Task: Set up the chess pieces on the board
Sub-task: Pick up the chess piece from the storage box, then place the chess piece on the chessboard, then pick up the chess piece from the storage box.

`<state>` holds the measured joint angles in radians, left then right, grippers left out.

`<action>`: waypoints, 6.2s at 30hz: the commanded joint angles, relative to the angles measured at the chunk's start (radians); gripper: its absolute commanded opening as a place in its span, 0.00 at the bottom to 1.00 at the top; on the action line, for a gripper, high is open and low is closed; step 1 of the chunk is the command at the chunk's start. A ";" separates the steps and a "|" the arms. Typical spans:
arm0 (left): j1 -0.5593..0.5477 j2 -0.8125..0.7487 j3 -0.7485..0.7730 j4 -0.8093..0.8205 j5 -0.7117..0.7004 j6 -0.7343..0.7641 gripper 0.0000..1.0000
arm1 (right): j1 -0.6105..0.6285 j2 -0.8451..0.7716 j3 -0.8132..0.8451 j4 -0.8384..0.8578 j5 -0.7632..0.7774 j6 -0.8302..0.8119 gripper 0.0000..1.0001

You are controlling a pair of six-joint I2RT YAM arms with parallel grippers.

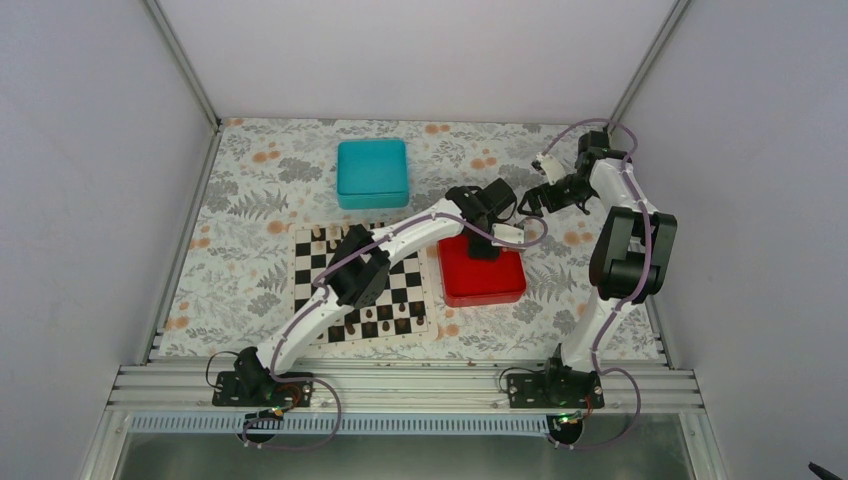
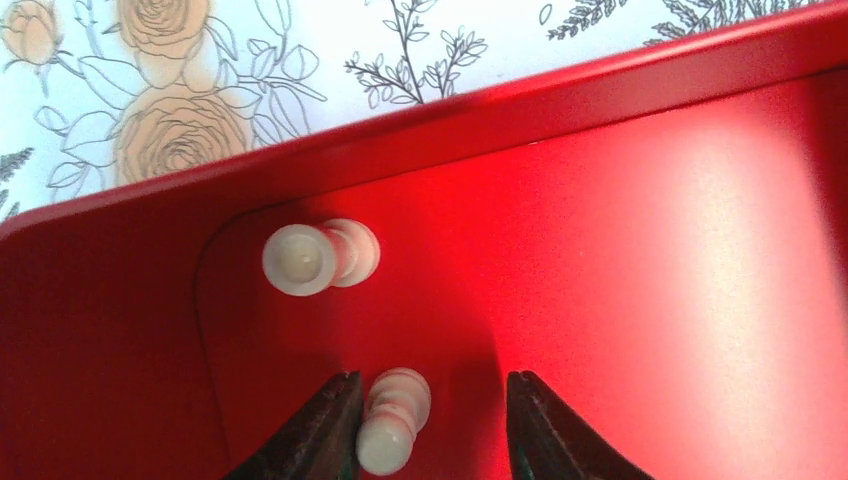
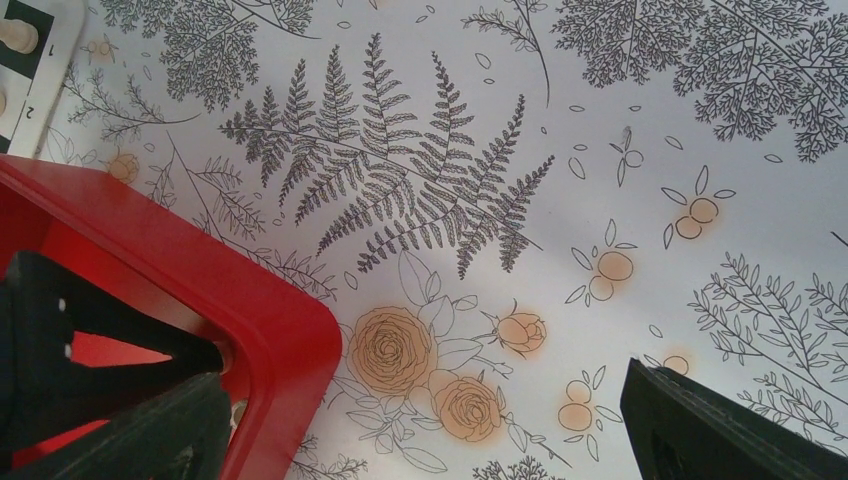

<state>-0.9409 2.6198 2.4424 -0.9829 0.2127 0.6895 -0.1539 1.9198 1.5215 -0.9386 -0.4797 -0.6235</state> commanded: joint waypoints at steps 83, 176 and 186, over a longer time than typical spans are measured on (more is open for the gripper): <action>0.888 -1.002 -1.538 0.462 -0.059 0.100 0.11 | -0.012 0.000 -0.017 -0.009 -0.005 -0.006 1.00; 0.028 -0.090 -0.185 0.333 0.195 -0.181 0.56 | -0.113 0.003 -0.004 -0.028 -0.049 -0.015 1.00; 0.028 -0.058 -0.172 0.362 0.175 -0.209 0.56 | -0.113 -0.006 -0.015 -0.025 -0.056 -0.015 1.00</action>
<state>-0.9073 2.5504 2.2349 -0.6518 0.3904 0.4992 -0.2687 1.9198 1.4990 -0.9646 -0.5053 -0.6281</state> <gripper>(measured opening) 0.559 0.995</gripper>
